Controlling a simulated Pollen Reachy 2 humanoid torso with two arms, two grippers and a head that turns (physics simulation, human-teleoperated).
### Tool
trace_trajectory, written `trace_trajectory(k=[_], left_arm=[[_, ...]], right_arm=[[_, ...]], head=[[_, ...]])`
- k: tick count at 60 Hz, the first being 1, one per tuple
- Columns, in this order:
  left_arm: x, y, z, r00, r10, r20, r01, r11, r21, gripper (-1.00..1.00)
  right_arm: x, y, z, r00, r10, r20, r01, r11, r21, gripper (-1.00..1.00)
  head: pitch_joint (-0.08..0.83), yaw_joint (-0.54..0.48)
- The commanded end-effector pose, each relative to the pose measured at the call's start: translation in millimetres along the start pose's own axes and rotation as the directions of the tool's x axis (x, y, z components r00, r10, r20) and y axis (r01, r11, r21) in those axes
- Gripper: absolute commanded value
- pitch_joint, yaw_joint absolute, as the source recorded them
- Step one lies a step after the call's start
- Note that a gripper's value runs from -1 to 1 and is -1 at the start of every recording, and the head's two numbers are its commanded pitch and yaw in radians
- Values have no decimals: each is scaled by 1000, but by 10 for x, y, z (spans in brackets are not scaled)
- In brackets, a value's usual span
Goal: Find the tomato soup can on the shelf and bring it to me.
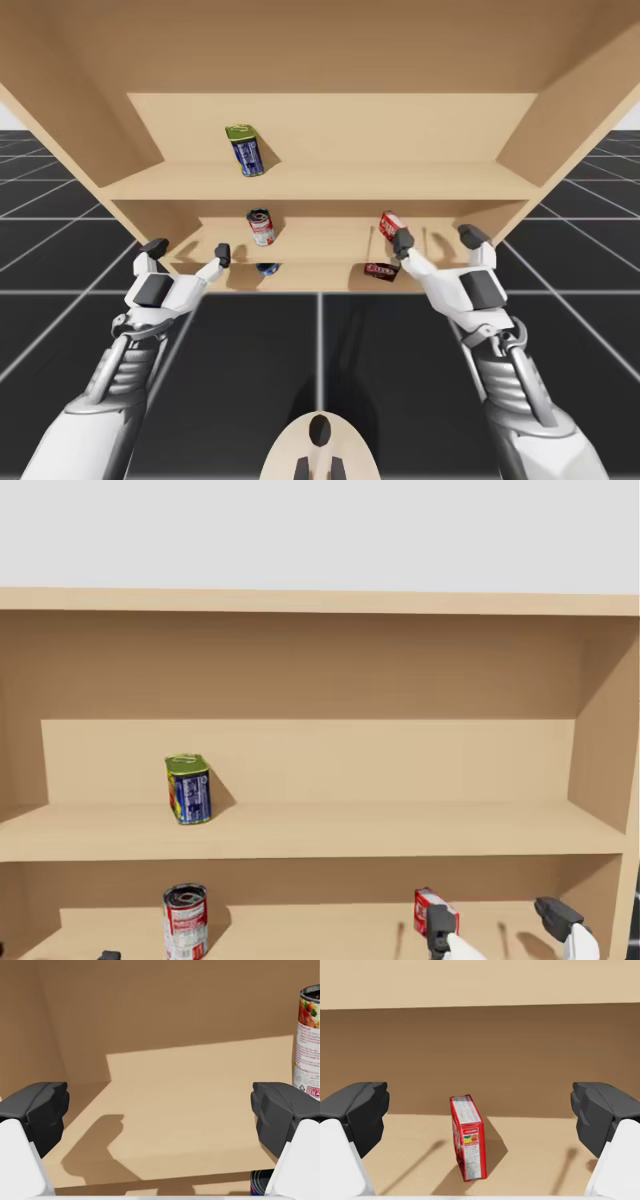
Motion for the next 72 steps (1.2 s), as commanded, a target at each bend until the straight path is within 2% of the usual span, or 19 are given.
trace_trajectory(k=[1, 3, 6, 10, 14, 19, 27, 35, 43, 52, 57, 60, 63, 67, 72], left_arm=[[0, 1, -2, 1000, -2, 3, 2, 1000, 1, -1000], [0, 2, -2, 1000, -1, 3, 1, 1000, 2, -1000], [1, 4, -1, 1000, 0, 5, 0, 1000, 3, -1000], [2, 7, -1, 1000, 2, 7, -2, 1000, 4, -1000], [1, 8, -2, 1000, 3, 7, -3, 1000, 5, -1000], [4, 7, -1, 1000, 4, 11, -4, 1000, 2, -1000], [7, 8, 0, 1000, 1, 24, -2, 1000, 0, -1000], [5, 9, 2, 1000, 2, 31, -2, 1000, -2, -1000], [3, 7, 5, 999, 4, 33, -4, 1000, -7, -1000], [2, -13, 5, 1000, 9, 30, -9, 1000, -17, -1000], [13, -38, 14, 999, 22, 27, -21, 999, -29, -1000], [54, -88, 39, 998, 54, 20, -53, 997, -61, -1000], [117, -157, 81, 998, 55, 13, -53, 995, -86, -1000], [267, -278, 172, 995, 102, -14, -103, 984, -144, -1000], [420, -421, 252, 991, 128, -35, -133, 966, -220, -1000]], right_arm=[[-16, 52, 20, 1000, -15, 25, 17, 998, -67, -1000], [-6, 52, 15, 999, -15, 43, 17, 998, -57, -1000], [10, 49, 0, 998, -43, 36, 45, 998, -50, -1000], [4, 31, -14, 999, -26, 25, 27, 998, -60, -1000], [-2, 15, -27, 999, -37, 12, 38, 997, -73, -1000], [-2, 12, -31, 999, -27, 16, 28, 996, -79, -1000], [-12, 16, -33, 1000, -11, 13, 12, 997, -70, -1000], [-19, 20, -31, 1000, -6, 10, 6, 998, -63, -1000], [-27, 34, -27, 1000, 2, 3, -2, 999, -52, -1000], [-34, 40, -26, 1000, 7, -5, -8, 999, -43, -1000], [-31, 43, -23, 1000, 7, -7, -7, 999, -42, -1000], [-32, 44, -23, 1000, 7, -9, -7, 999, -40, -1000], [-34, 44, -26, 1000, 6, -11, -6, 999, -41, -1000], [-34, 46, -28, 1000, 5, -13, -5, 999, -44, -1000], [-38, 48, -24, 1000, 3, -15, -3, 999, -43, -1000]], head=[[5, -44], [10, -44], [22, -44], [51, -43], [100, -37], [178, -23], [250, 6], [299, 78], [334, 201], [362, 263], [376, 265], [378, 260], [381, 255], [381, 247], [381, 248]])
